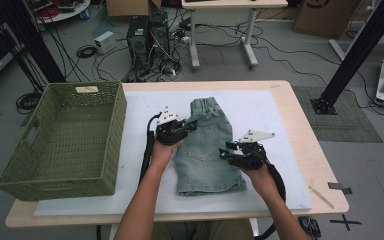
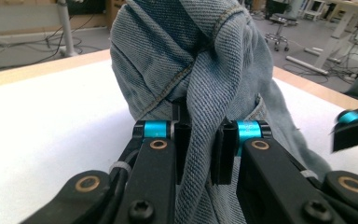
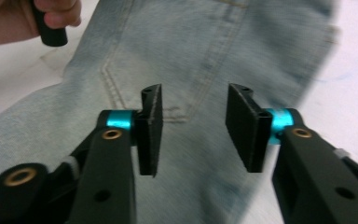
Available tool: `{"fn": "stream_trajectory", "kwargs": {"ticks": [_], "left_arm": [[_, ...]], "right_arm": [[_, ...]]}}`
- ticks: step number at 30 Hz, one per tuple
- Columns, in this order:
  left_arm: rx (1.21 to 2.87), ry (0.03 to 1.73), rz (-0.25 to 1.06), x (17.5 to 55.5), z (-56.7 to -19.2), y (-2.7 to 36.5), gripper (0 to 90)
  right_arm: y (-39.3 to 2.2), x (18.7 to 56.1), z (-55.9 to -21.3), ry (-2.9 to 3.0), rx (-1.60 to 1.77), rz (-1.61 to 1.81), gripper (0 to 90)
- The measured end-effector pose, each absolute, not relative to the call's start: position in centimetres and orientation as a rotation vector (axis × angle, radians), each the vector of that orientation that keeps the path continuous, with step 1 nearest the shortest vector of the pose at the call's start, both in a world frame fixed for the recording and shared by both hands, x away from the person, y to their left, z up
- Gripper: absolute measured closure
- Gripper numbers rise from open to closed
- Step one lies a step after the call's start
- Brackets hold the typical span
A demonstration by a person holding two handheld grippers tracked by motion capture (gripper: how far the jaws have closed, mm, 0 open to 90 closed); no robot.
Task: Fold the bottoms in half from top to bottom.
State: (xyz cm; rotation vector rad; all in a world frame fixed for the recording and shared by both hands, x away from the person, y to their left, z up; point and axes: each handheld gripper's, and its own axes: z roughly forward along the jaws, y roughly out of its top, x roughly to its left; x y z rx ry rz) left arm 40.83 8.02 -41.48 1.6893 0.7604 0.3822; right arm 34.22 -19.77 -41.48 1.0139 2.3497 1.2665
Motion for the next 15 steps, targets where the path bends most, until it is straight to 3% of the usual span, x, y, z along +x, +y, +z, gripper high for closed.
{"fn": "stream_trajectory", "kwargs": {"ticks": [2,5,15], "left_arm": [[1.689,0.738,0.388,40.5,-41.3,8.0,82.2],[1.693,0.71,0.393,40.0,-41.0,8.0,82.2],[1.717,0.624,0.42,38.3,-40.3,8.1,82.5]], "right_arm": [[-19.0,34.3,-41.5,2.364,0.973,1.247,74.7],[-17.8,34.7,-41.6,2.394,0.953,1.23,81.5],[-14.3,35.7,-41.9,2.438,0.904,1.175,88.1]]}}
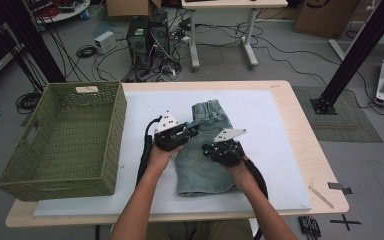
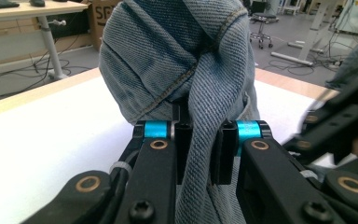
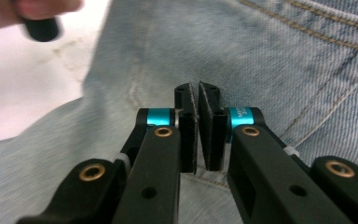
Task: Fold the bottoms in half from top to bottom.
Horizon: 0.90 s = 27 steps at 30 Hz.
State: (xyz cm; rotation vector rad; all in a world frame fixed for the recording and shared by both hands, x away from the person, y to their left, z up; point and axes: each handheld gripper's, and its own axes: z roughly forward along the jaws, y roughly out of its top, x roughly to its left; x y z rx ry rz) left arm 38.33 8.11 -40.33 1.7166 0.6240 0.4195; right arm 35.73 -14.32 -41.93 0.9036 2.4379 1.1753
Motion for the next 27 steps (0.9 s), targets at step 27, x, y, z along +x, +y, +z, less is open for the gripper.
{"fn": "stream_trajectory", "kwargs": {"ticks": [27], "left_arm": [[1.795,0.498,0.492,34.8,-41.5,8.4,83.5]], "right_arm": [[-20.6,36.0,-42.7,2.322,1.085,1.106,72.7]]}}
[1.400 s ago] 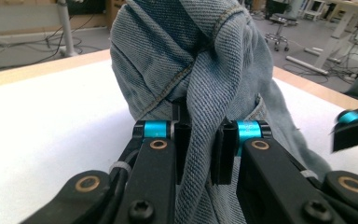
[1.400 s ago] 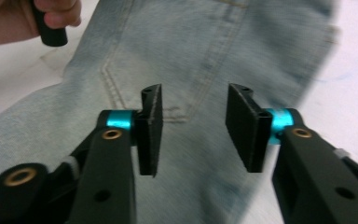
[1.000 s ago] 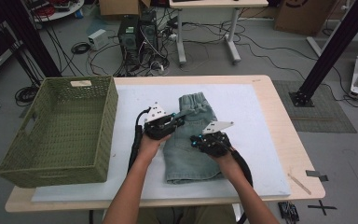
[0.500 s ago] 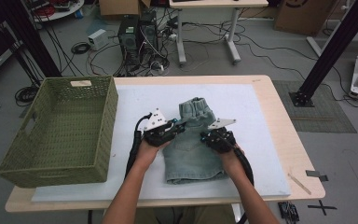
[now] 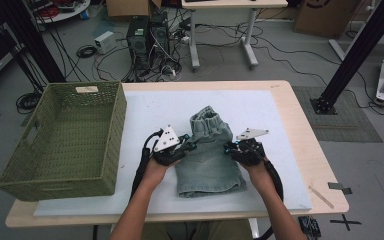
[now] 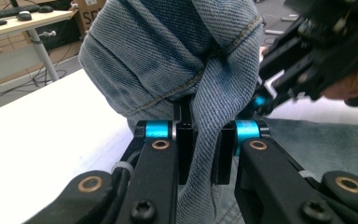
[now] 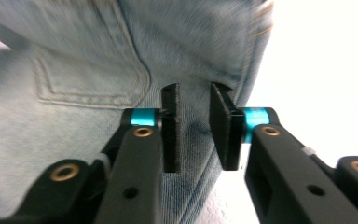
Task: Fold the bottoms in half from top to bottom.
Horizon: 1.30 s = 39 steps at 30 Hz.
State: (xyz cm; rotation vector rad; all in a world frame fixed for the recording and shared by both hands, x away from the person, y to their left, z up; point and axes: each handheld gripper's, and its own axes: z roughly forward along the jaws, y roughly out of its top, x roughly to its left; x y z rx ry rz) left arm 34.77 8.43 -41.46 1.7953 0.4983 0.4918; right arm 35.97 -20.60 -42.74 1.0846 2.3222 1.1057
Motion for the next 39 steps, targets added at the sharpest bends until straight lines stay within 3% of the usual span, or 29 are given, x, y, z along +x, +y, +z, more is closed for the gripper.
{"fn": "stream_trajectory", "kwargs": {"ticks": [9,17,30,36,39], "left_arm": [[1.804,0.485,0.513,34.0,-42.0,8.6,83.7],[1.813,0.48,0.519,33.7,-42.5,9.0,83.8],[1.846,0.48,0.527,33.8,-42.7,9.4,83.6],[1.862,0.464,0.533,33.6,-42.8,9.4,83.7],[1.865,0.459,0.534,33.6,-42.8,9.3,83.8]], "right_arm": [[-23.6,36.0,-40.3,2.2,1.098,1.244,62.5],[-24.1,38.3,-38.7,2.21,1.051,1.226,54.5],[-21.1,41.0,-39.3,2.481,0.906,1.278,57.4],[-20.3,41.7,-40.0,2.429,0.949,1.197,51.7],[-20.0,41.9,-40.0,2.431,0.955,1.196,57.9]]}}
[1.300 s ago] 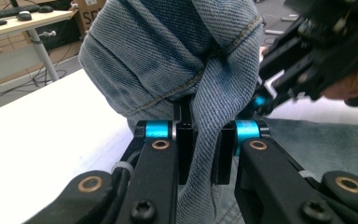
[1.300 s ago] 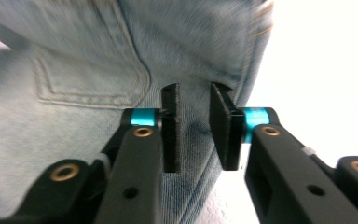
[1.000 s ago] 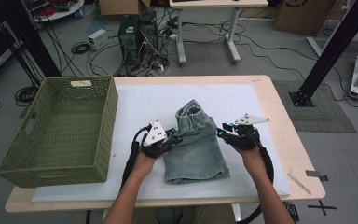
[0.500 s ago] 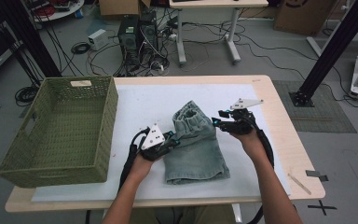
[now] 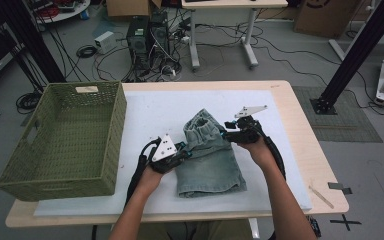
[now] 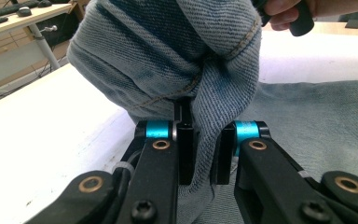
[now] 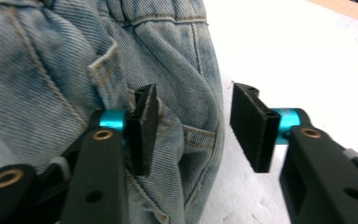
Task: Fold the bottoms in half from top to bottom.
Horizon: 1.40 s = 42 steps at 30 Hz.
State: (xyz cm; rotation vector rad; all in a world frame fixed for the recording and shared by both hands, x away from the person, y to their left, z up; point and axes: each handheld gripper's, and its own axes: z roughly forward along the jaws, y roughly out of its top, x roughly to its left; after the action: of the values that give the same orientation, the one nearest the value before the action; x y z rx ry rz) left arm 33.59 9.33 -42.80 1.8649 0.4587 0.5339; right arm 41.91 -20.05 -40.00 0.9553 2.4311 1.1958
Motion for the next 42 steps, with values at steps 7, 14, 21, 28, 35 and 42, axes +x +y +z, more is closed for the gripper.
{"fn": "stream_trajectory", "kwargs": {"ticks": [7,14,21,28,35,42], "left_arm": [[1.873,0.456,0.533,33.6,-42.9,9.4,83.8],[1.871,0.453,0.531,33.4,-42.9,9.4,83.9],[1.879,0.441,0.539,33.4,-42.9,9.4,83.9],[1.881,0.437,0.541,33.3,-42.9,9.4,83.9],[1.877,0.452,0.532,33.4,-42.9,9.5,83.8],[1.854,0.602,0.511,34.0,-42.9,9.9,58.5]], "right_arm": [[-19.6,41.8,-40.1,2.488,0.882,1.224,83.8],[-20.0,41.6,-40.0,2.462,0.896,1.193,88.8],[-20.2,41.9,-40.1,2.417,0.929,1.174,69.7],[-20.0,42.2,-40.3,2.445,0.92,1.168,81.9],[-19.8,42.0,-40.3,2.445,0.881,1.152,89.0],[-21.1,40.9,-40.0,2.404,0.891,1.217,89.3]]}}
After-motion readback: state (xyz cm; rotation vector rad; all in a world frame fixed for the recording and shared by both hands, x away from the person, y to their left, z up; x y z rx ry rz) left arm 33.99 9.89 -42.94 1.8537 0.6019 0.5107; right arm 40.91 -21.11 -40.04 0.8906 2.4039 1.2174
